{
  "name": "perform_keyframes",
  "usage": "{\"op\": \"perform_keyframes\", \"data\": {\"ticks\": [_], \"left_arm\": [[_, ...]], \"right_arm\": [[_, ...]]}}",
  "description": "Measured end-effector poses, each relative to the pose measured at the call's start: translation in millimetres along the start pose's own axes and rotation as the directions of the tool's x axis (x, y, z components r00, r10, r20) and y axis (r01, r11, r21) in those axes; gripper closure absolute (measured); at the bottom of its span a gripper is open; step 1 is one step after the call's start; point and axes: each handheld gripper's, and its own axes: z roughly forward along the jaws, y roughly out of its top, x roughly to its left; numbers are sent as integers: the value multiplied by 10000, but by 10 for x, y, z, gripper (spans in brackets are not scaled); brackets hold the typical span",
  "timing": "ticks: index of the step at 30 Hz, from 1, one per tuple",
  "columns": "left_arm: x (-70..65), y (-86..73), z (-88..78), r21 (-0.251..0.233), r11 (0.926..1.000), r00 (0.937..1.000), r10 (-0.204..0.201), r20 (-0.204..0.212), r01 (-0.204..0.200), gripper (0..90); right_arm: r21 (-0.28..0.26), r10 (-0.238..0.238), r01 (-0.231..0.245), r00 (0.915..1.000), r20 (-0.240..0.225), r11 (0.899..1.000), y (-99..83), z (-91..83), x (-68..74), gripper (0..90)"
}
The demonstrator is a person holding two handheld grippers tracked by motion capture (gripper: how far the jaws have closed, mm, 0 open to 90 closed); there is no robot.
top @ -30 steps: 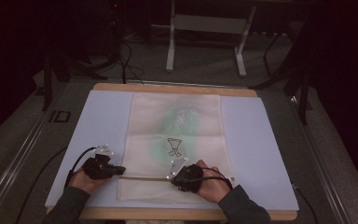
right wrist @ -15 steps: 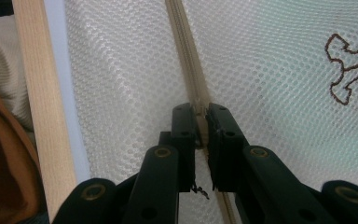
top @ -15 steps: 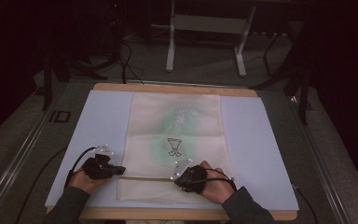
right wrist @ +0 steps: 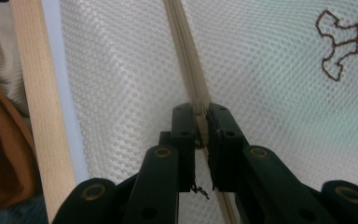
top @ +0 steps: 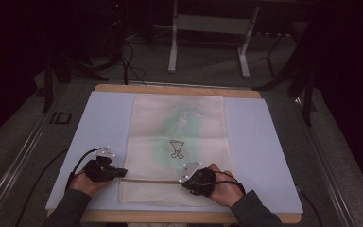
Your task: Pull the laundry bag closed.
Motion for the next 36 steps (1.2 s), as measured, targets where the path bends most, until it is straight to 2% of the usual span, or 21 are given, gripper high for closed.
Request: {"op": "perform_keyframes", "data": {"ticks": [23,36], "left_arm": [[5,-1,-1,5,10000,10000,3,16,-3,900],[1,0,-1,10,10000,10000,-38,12,38,900]], "right_arm": [[-78,334,-332,9993,174,9994,-234,-60,-56,821],[-208,617,-611,9978,258,9979,-371,-160,-104,821]]}}
